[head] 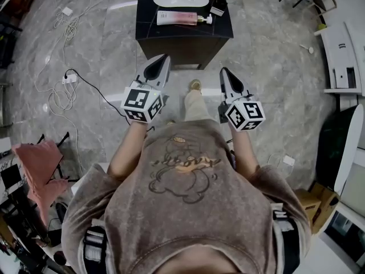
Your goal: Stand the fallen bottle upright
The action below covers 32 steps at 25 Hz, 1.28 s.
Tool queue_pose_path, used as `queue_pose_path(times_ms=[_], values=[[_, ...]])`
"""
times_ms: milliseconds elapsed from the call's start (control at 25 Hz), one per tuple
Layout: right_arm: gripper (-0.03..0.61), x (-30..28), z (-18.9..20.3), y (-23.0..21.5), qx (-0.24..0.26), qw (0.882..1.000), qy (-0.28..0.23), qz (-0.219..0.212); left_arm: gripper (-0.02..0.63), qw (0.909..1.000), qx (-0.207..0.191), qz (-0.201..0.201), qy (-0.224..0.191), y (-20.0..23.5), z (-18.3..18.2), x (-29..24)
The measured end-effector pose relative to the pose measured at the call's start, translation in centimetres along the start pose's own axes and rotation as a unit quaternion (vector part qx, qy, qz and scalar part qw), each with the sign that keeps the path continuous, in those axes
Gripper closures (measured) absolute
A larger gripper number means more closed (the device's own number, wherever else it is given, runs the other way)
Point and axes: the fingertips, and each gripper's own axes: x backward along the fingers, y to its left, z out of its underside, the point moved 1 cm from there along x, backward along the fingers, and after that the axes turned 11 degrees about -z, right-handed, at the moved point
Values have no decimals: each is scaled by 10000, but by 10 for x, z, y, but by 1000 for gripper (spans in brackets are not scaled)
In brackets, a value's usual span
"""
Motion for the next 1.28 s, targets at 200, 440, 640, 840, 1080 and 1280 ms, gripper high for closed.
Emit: queue_pose_path(times_ms=[200, 440, 640, 840, 1080, 1280], values=[[581, -34, -15, -39, -28, 10000, 16, -36, 594, 10000, 3, 7, -31, 9, -12, -50], [581, -79, -34, -83, -36, 9997, 123, -207, 594, 10000, 40, -57, 42, 25, -26, -108], [581, -104, -53, -119, -69, 9994, 130, -302, 594, 10000, -7, -2, 85, 25, -41, -151], [581, -120, -73, -161, -83, 9993, 78, -357, 594, 10000, -4, -30, 56, 15, -53, -198], [581, -141, -87, -205, -102, 9984, 73, -557, 594, 9997, 17, -252, 38, 11, -61, -248], [581, -160, -88, -230, -116, 9970, 150, -751, 595, 9993, 20, -368, -33, 16, -70, -271]])
